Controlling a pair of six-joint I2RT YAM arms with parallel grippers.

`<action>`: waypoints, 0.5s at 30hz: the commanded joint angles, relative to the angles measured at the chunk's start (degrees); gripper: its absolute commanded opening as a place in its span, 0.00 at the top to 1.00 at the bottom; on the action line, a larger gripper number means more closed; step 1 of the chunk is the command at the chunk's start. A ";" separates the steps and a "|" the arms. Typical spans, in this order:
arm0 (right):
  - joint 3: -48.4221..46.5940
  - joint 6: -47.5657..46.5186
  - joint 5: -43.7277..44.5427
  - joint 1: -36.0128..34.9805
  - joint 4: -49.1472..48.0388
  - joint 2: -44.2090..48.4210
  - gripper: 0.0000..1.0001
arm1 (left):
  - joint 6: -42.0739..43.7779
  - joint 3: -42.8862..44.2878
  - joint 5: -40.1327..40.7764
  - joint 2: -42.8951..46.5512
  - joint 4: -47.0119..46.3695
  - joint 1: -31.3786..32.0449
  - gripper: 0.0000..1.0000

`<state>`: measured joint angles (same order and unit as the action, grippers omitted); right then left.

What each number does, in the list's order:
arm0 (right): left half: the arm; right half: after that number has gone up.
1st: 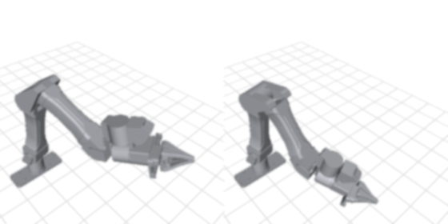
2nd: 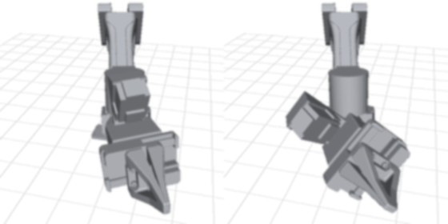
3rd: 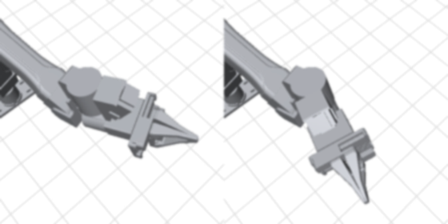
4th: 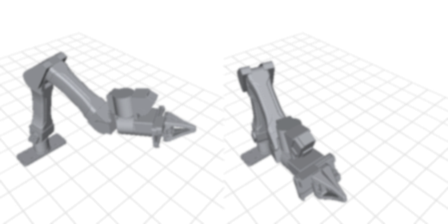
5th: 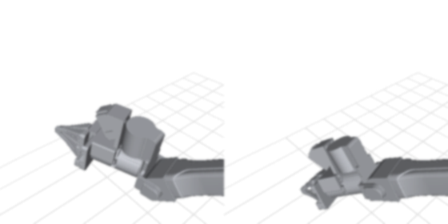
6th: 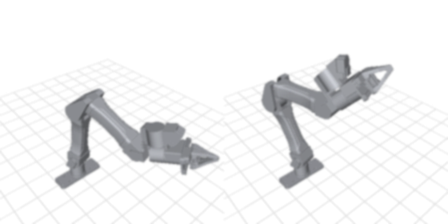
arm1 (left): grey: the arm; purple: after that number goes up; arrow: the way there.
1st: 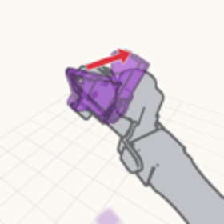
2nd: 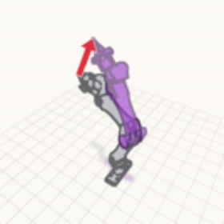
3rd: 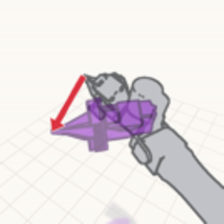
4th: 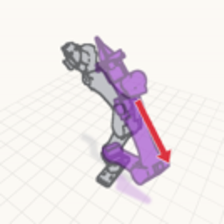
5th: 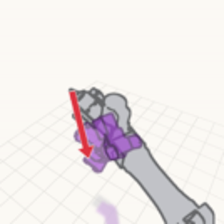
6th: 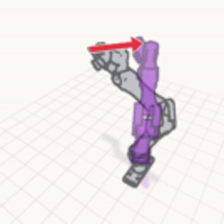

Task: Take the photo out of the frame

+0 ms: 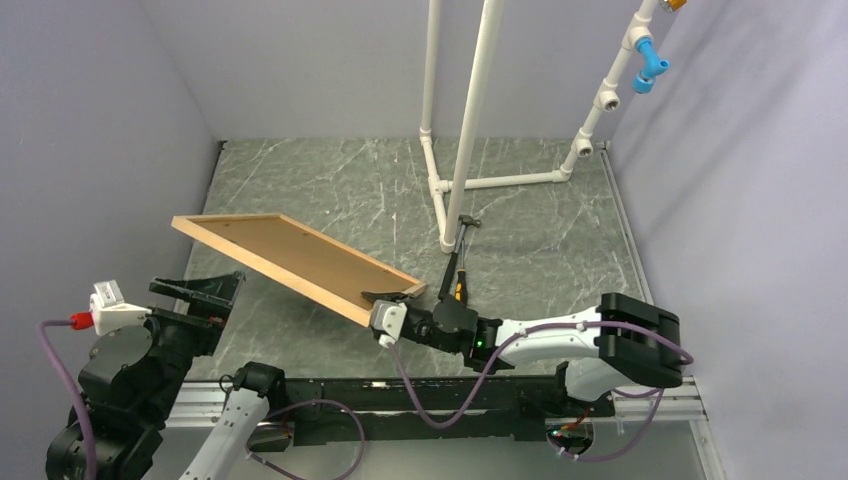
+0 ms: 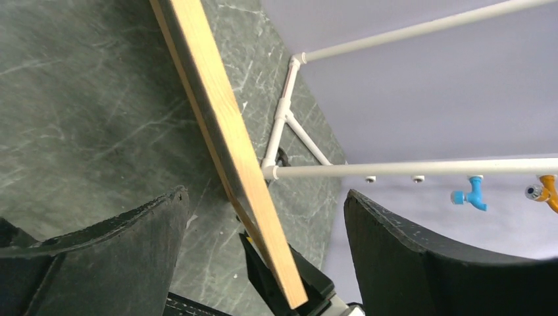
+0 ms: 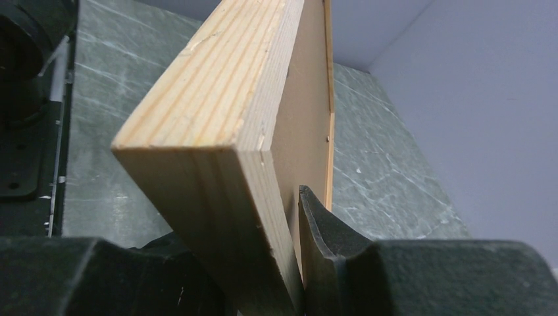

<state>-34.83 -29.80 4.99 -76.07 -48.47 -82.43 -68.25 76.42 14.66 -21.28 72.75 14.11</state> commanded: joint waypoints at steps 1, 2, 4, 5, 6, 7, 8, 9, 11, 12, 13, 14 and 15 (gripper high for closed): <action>1.31 15.41 -11.23 2.24 1.61 4.67 1.00 | 2.73 1.97 3.37 0.42 2.58 0.04 0.11; 1.54 16.91 -13.11 3.92 1.54 5.41 1.00 | 2.70 1.80 3.22 0.44 2.56 -0.01 0.11; 1.66 19.58 -16.31 6.01 1.38 6.50 1.00 | 2.60 1.29 2.81 0.45 2.57 0.04 0.11; 1.57 20.48 -17.69 6.86 1.66 6.85 1.00 | 2.54 0.95 2.52 0.45 2.53 -0.01 0.12; 1.40 21.16 -19.37 7.50 2.06 7.07 1.00 | 2.49 0.70 2.29 0.49 2.42 0.03 0.12; 1.20 21.82 -20.72 8.12 2.47 7.25 1.00 | 2.50 0.47 2.04 0.57 2.23 0.04 0.12; 1.12 22.53 -22.42 8.87 2.57 7.45 1.00 | 2.46 0.34 1.92 0.68 2.11 0.04 0.13; 1.14 23.47 -23.88 9.68 2.59 7.53 1.00 | 2.31 0.31 1.92 0.74 2.18 0.00 0.13; 1.10 25.04 -26.14 11.07 2.74 7.72 1.00 | 2.24 0.53 2.08 0.88 2.27 -0.02 0.13; 1.03 25.63 -26.85 11.69 2.92 7.73 1.00 | 2.28 0.75 2.40 0.89 2.42 0.02 0.14; 1.17 26.26 -27.95 12.32 2.85 7.80 1.00 | 2.27 1.03 2.60 0.92 2.65 0.02 0.14; 1.24 27.11 -29.24 12.88 2.45 7.74 1.00 | 2.39 1.23 2.77 0.89 2.86 -0.03 0.14; 1.33 28.04 -30.61 13.57 2.11 7.77 1.00 | 2.41 1.39 2.89 0.90 2.97 -0.02 0.14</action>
<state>-33.76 -15.40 -14.41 -63.61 -47.09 -75.59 -67.05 76.95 16.45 -21.08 75.20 14.11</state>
